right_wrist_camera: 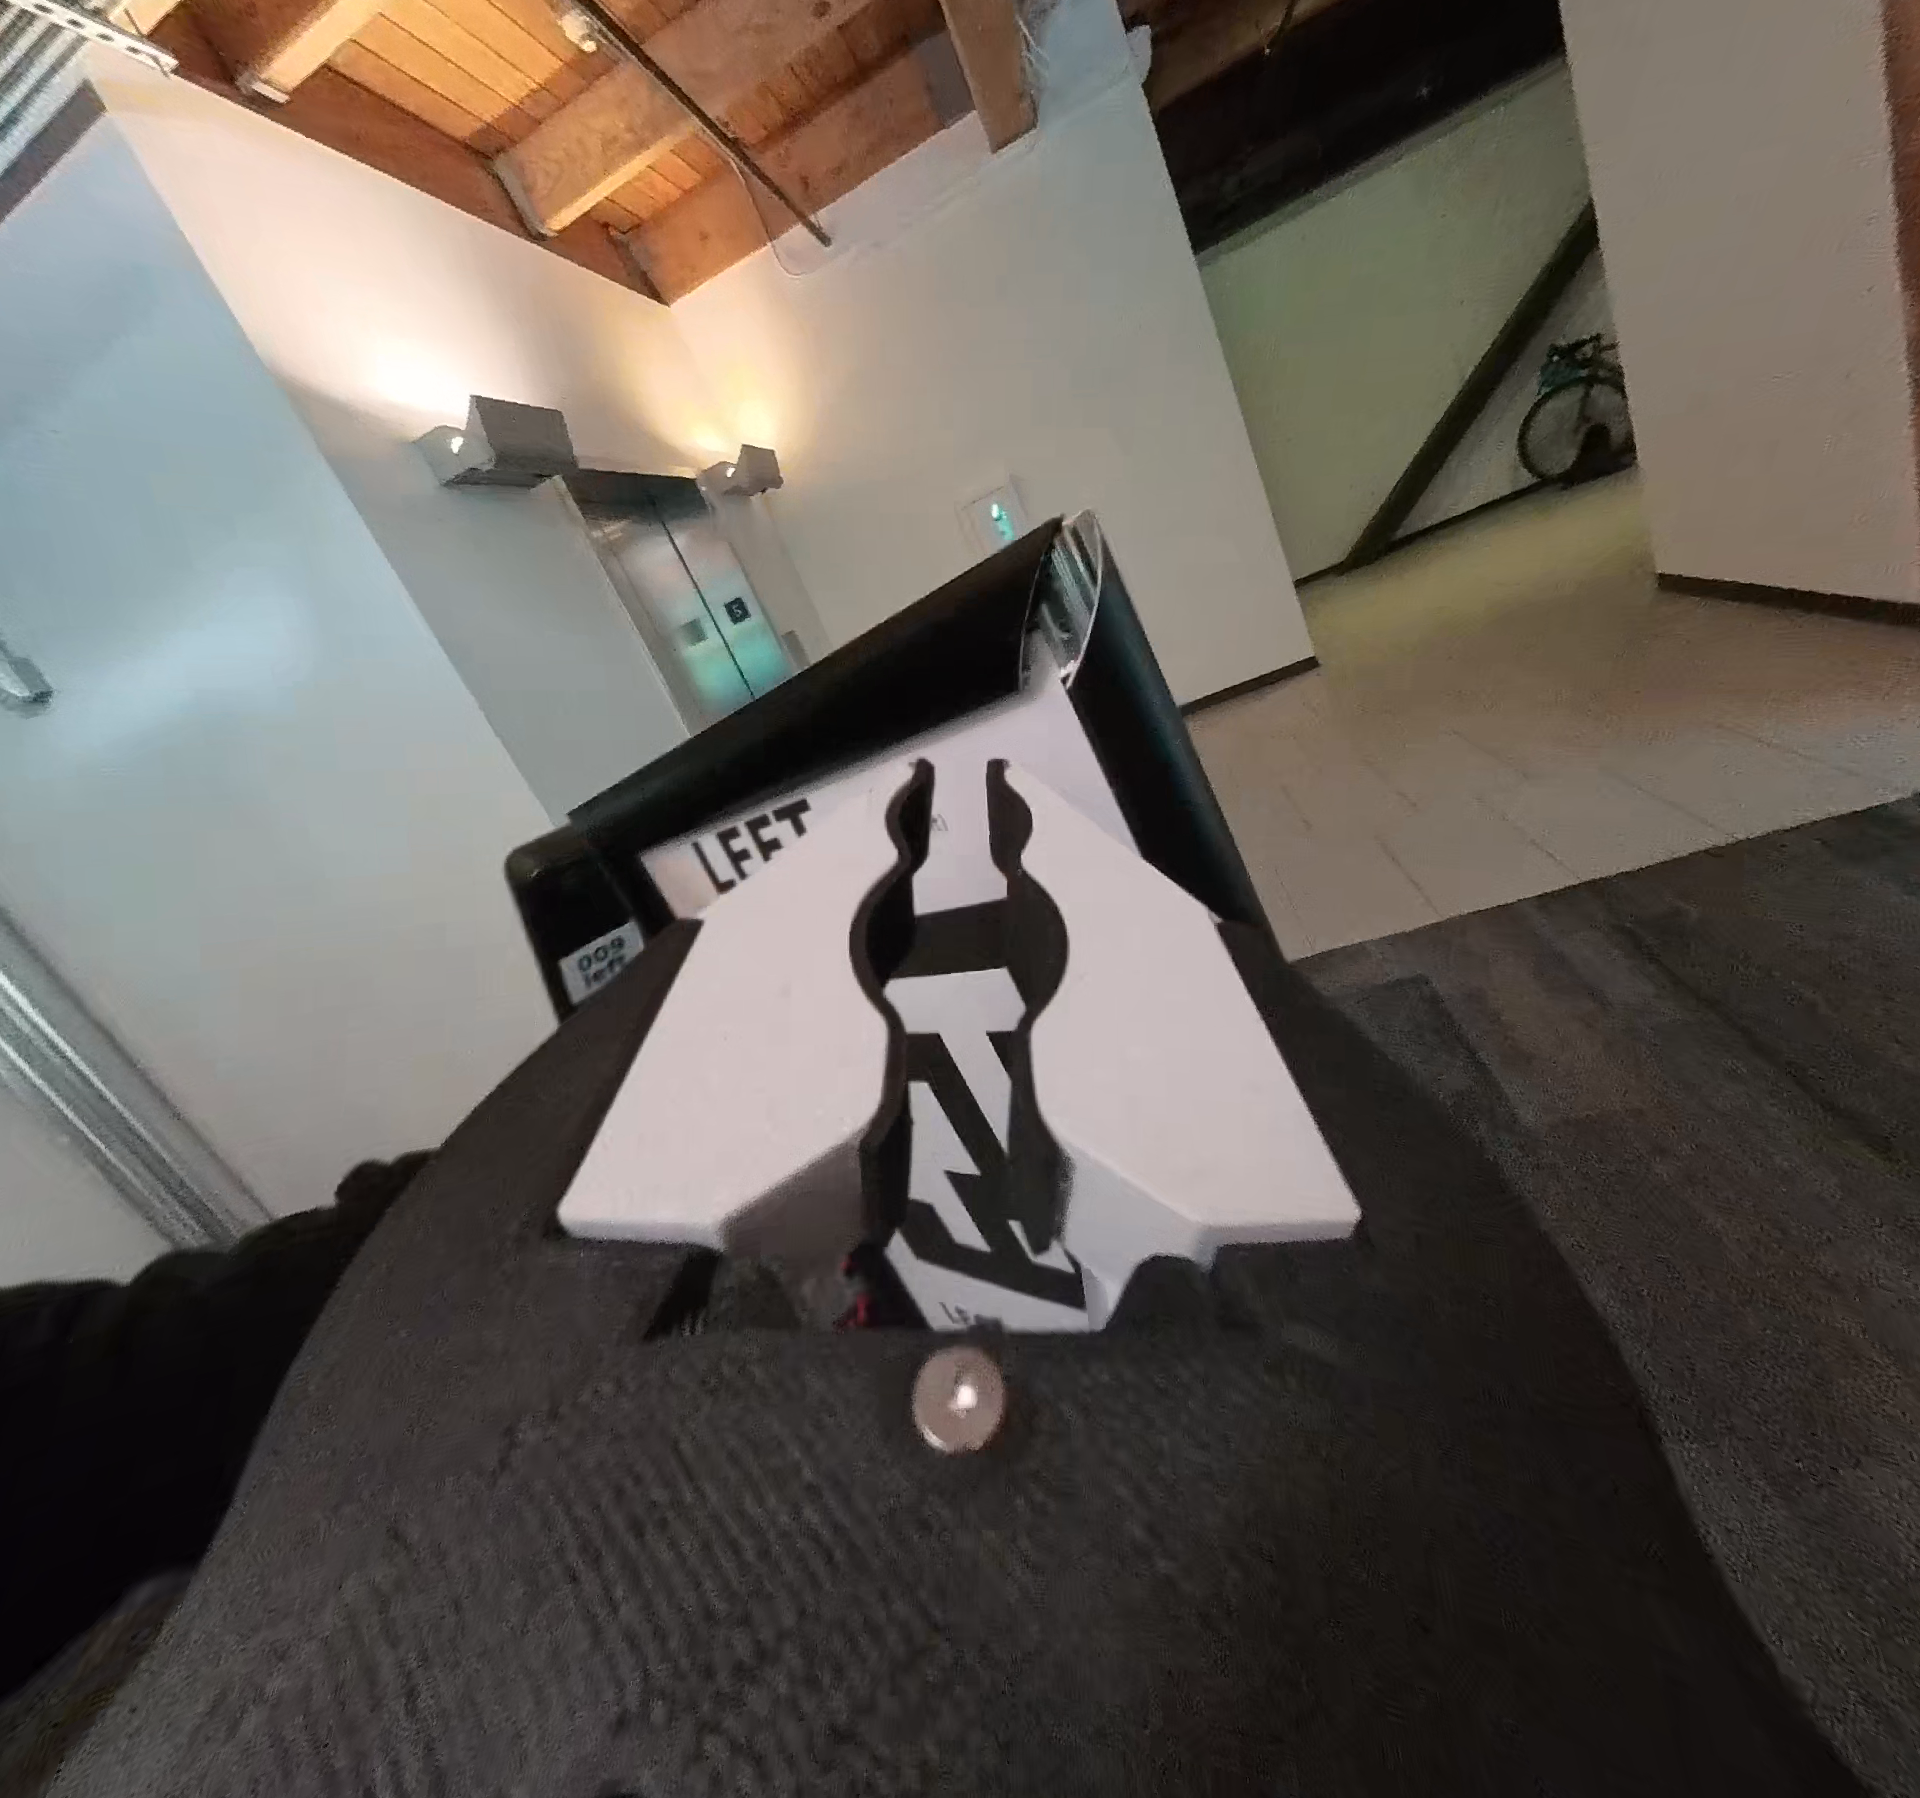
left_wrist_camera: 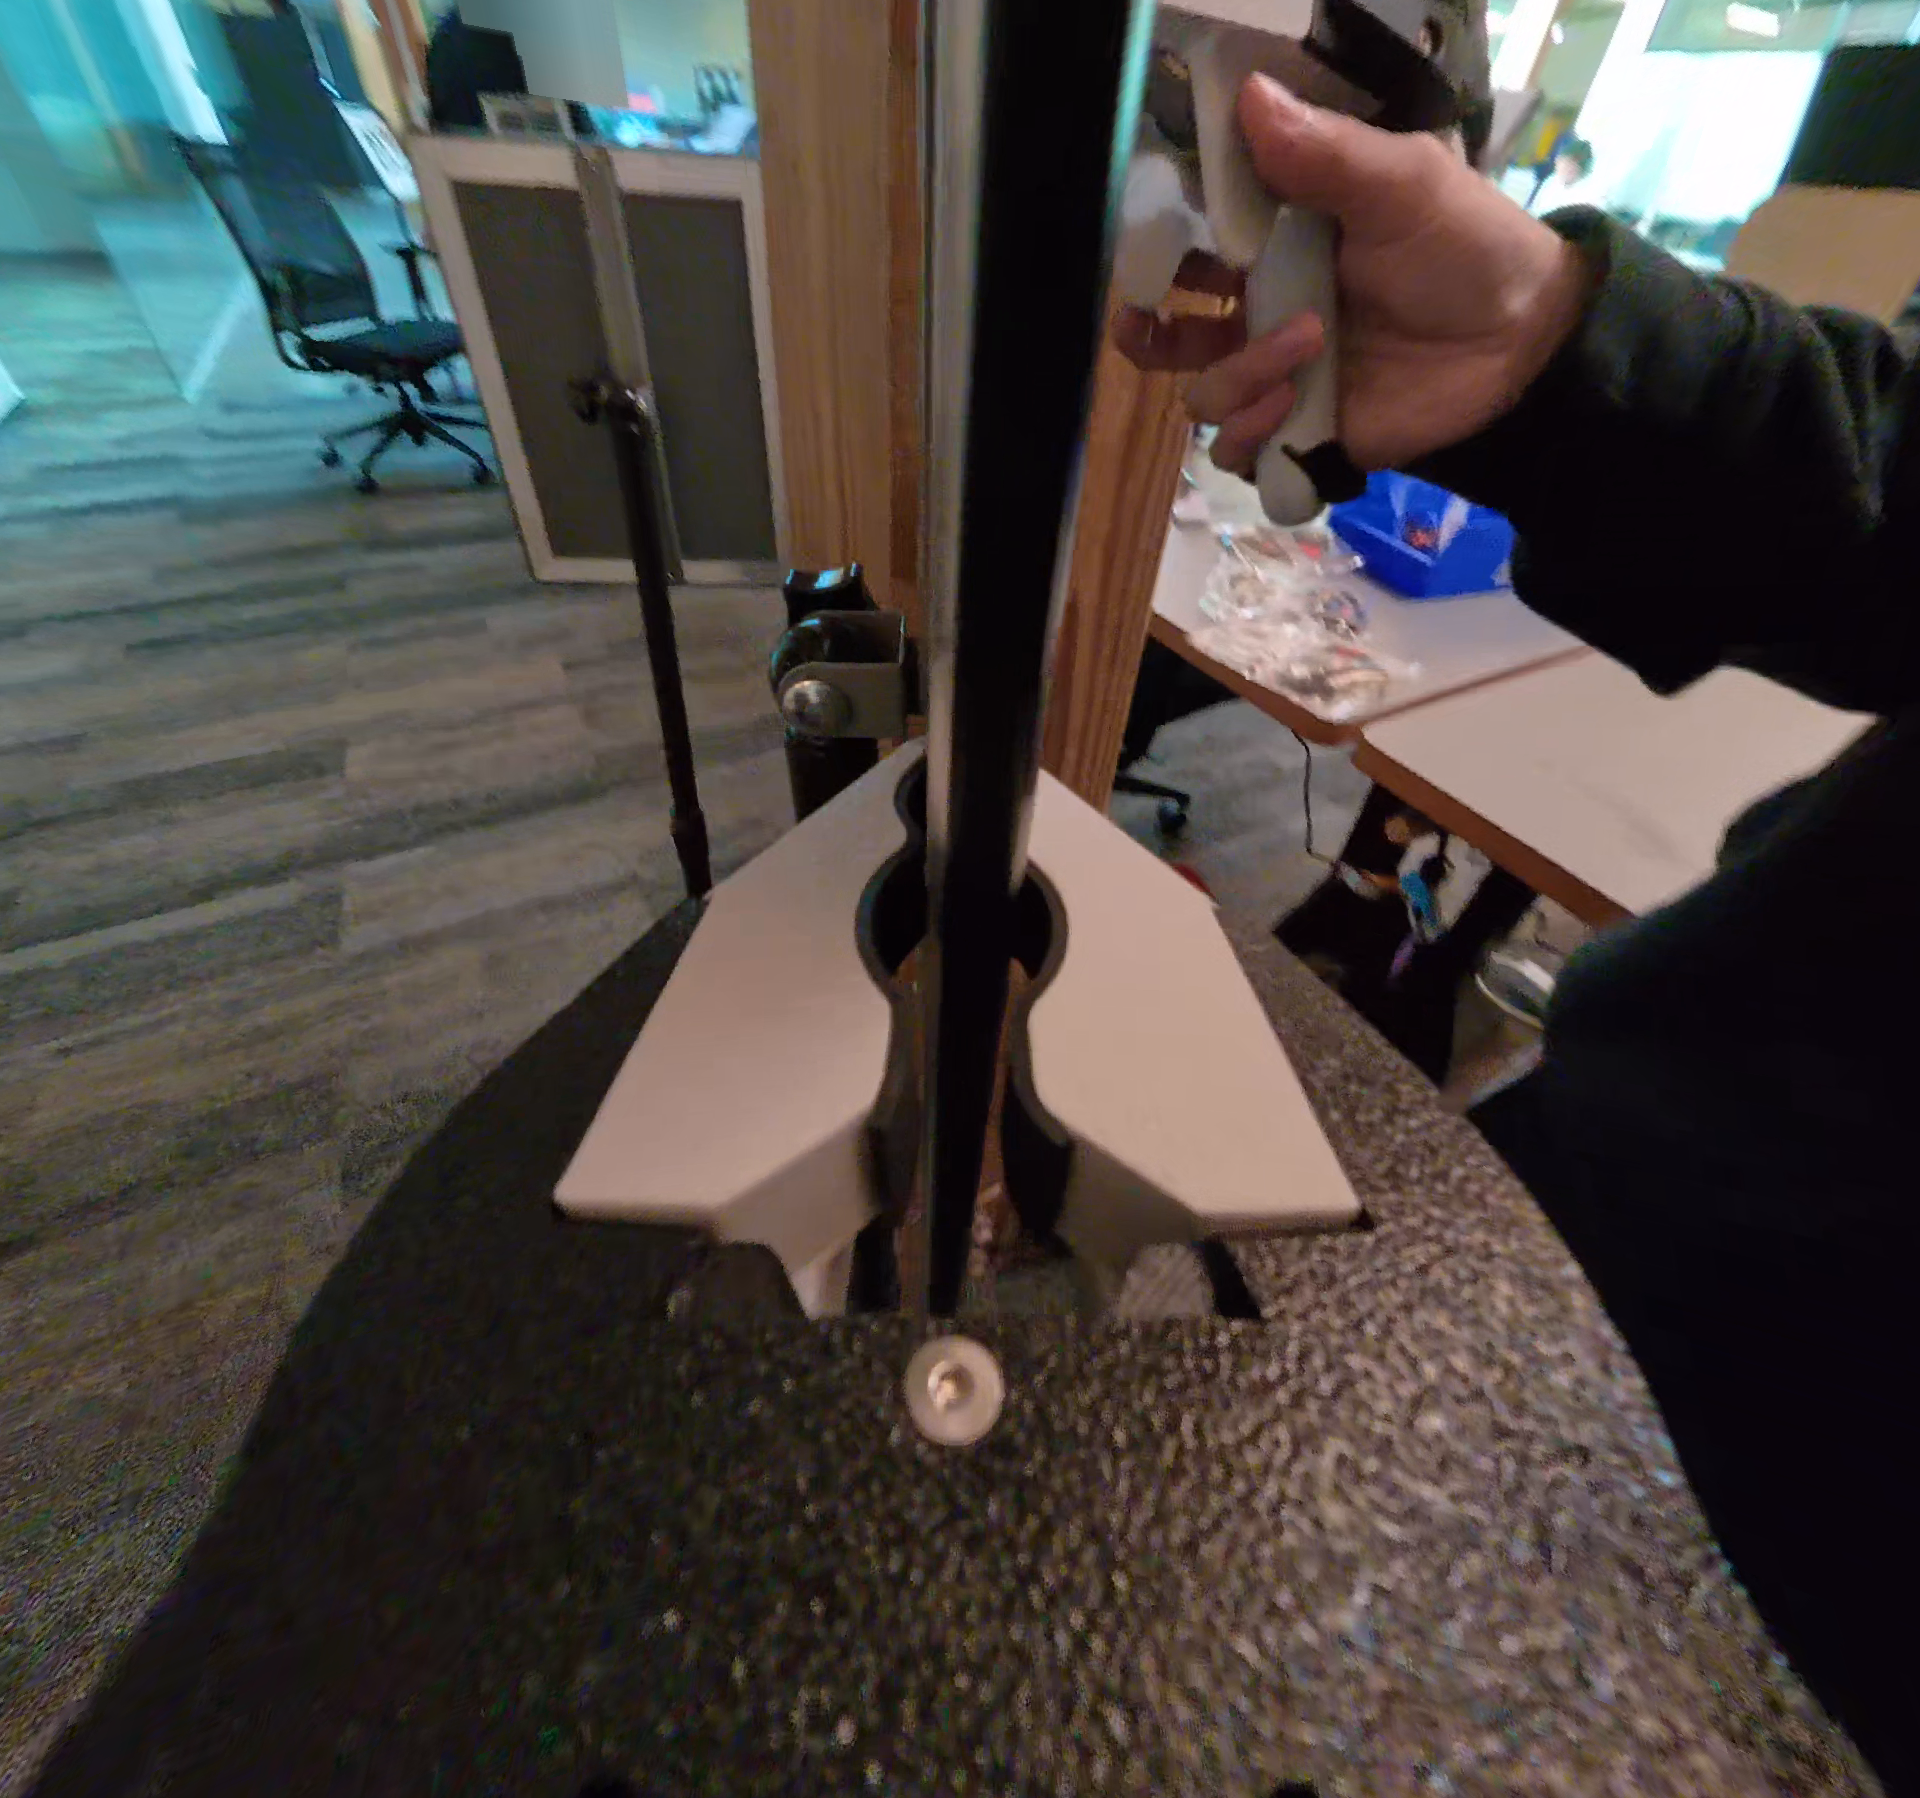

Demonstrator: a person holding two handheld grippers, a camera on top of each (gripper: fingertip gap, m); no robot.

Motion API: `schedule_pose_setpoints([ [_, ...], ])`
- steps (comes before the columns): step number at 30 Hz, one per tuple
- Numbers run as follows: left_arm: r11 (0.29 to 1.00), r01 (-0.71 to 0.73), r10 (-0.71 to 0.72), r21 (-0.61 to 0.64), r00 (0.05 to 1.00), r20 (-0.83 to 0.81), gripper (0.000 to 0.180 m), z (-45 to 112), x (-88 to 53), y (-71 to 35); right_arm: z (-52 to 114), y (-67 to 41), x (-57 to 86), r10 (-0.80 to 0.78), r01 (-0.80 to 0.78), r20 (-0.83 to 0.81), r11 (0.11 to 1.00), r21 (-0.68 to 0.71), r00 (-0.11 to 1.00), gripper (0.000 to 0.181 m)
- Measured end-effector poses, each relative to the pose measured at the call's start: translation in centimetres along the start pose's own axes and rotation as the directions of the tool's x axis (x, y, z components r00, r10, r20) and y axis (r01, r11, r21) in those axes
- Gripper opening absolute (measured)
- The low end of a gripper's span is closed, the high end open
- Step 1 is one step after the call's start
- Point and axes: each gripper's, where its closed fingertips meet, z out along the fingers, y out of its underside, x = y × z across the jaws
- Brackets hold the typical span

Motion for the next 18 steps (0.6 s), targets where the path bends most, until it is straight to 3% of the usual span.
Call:
schedule_pose_setpoints([
  [1, 1.000, 0.002, -0.003, -0.030, 1.000, -0.027, 0.005, -0.3, -0.1, 0.1, -0.2, 0.2, -0.1, 0.001, -0.001, 0.003, 1.000, -0.008, 1.000, 0.007],
  [9, 0.983, -0.012, -0.033, -0.186, 0.971, -0.238, 0.005, -1.9, -1.2, 0.1, -1.0, 1.6, -3.3, 0.045, -0.046, -0.021, 0.999, -0.015, 0.999, 0.006],
  [11, 0.981, -0.024, -0.035, -0.190, 0.953, -0.301, 0.004, -2.2, -1.4, 0.1, -0.2, 2.0, -4.4, 0.083, -0.083, -0.012, 0.996, 0.019, 0.996, 0.010],
  [13, 0.981, -0.039, -0.031, -0.188, 0.935, -0.354, 0.004, -2.2, -1.5, 0.1, 0.8, 1.6, -5.7, 0.122, -0.122, 0.013, 0.987, 0.100, 0.992, 0.000],
  [15, 0.985, -0.064, -0.004, -0.161, 0.921, -0.389, 0.005, -1.9, -1.5, 0.1, 1.4, 1.9, -5.2, 0.127, -0.110, -0.110, 0.982, 0.151, 0.986, 0.003],
  [18, 0.992, -0.077, 0.029, -0.104, 0.915, -0.403, 0.005, -1.3, -1.9, 0.0, -0.1, 1.2, -3.8, 0.057, 0.042, -0.365, 0.965, 0.257, 0.929, 0.027],
])
